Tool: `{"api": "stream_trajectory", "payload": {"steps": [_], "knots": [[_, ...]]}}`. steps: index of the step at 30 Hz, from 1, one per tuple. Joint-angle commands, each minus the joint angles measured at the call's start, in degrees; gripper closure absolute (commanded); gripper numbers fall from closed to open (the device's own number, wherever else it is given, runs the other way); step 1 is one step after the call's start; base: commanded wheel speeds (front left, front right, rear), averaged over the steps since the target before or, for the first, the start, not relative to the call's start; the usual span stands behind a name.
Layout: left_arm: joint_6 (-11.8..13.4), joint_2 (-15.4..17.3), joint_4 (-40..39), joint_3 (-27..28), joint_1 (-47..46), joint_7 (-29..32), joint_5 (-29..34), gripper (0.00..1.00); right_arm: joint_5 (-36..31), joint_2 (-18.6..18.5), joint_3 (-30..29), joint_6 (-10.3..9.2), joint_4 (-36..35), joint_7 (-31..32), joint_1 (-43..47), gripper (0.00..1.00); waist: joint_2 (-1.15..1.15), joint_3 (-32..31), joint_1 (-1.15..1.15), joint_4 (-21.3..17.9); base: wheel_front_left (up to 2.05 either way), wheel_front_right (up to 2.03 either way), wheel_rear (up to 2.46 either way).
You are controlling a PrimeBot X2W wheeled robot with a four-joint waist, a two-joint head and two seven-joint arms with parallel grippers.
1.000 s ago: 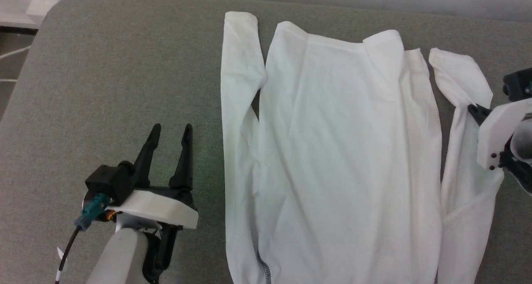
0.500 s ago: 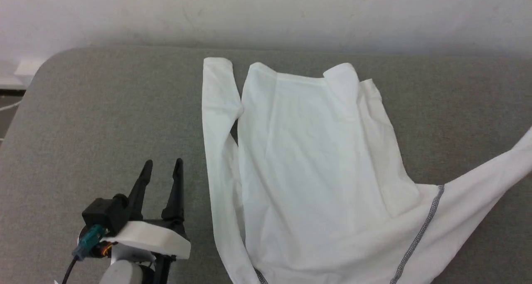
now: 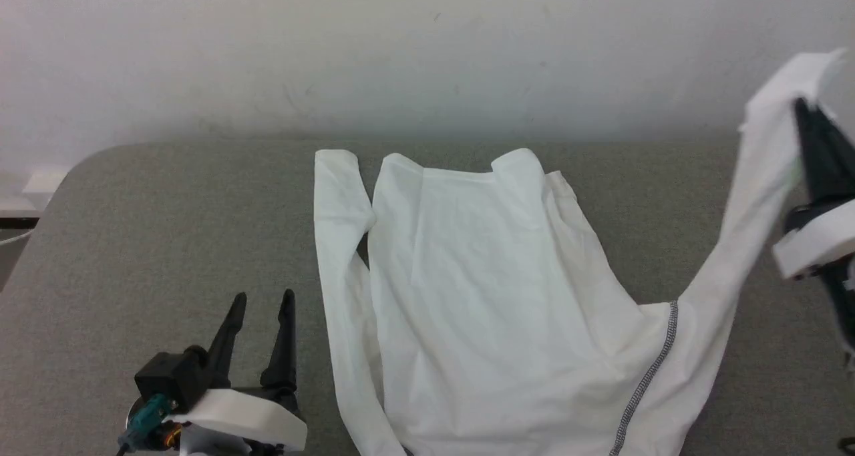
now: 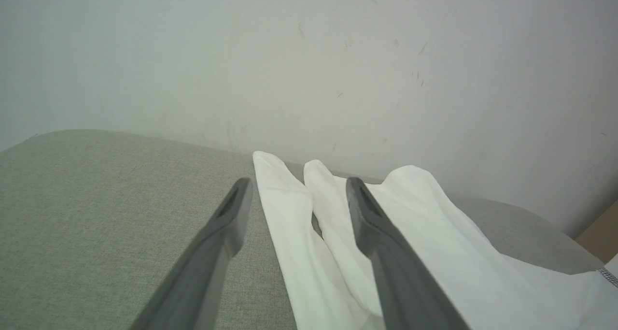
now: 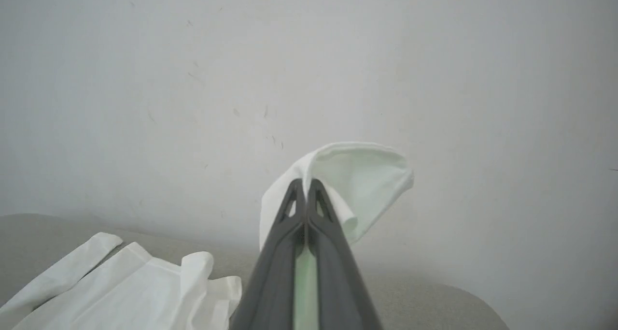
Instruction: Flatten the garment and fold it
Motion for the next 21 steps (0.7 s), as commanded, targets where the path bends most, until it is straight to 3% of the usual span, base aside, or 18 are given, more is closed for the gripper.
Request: {"api": "stream_trajectory", "payload": {"steps": [1, 5, 8, 14, 21], "knots": [[0.42, -0.04, -0.56, -0.01, 0.71, 0.32, -0.29, 0.0, -0.95, 2.4, 1.56, -0.12, -3.88, 0.94, 1.92, 1.0, 0.0, -0.43, 0.01, 0.24, 0.0, 0.0, 0.0], [0.59, -0.23, -1.41, -0.54, 0.92, 0.94, -0.43, 0.0, -2.74, 6.83, 8.87, -0.12, -12.8, 4.37, 5.48, 1.0, 0.0, 0.1, 0.01, 1.28, 0.0, 0.0, 0.0], [0.52, -0.22, -1.71, -0.86, 0.58, 1.35, -0.58, 0.0, -3.44, 7.99, 14.81, -0.12, -13.19, 5.15, 5.59, 1.0, 0.0, 1.0, 0.01, 2.28, 0.0, 0.0, 0.0], [0.16, -0.62, -1.59, -1.78, -0.99, 1.86, -0.81, 0.0, -4.82, 10.08, 23.06, -0.12, -3.74, 3.48, 2.08, 1.0, 0.0, 3.26, 0.01, 5.35, 0.0, 0.0, 0.0], [-0.32, -1.21, -0.39, -2.22, -2.73, 1.44, -1.2, 0.0, -9.03, 11.85, 28.75, -0.12, 10.75, -0.23, -2.69, 1.0, 0.0, 5.96, 0.01, 9.02, 0.0, 0.0, 0.0]]}}
